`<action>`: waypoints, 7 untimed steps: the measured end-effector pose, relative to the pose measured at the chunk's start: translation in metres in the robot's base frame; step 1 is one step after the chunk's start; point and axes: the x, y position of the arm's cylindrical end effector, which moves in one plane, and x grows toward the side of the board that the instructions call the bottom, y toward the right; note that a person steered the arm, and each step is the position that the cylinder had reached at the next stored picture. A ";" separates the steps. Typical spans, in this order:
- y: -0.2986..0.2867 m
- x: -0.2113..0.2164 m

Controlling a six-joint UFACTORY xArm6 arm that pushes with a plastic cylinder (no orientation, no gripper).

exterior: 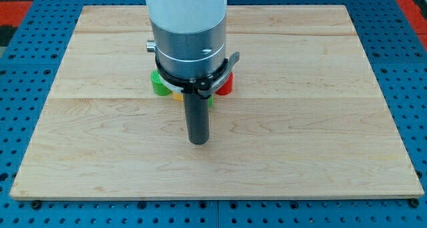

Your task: Move green star slightly up along with group of blocks

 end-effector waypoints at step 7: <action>0.001 -0.070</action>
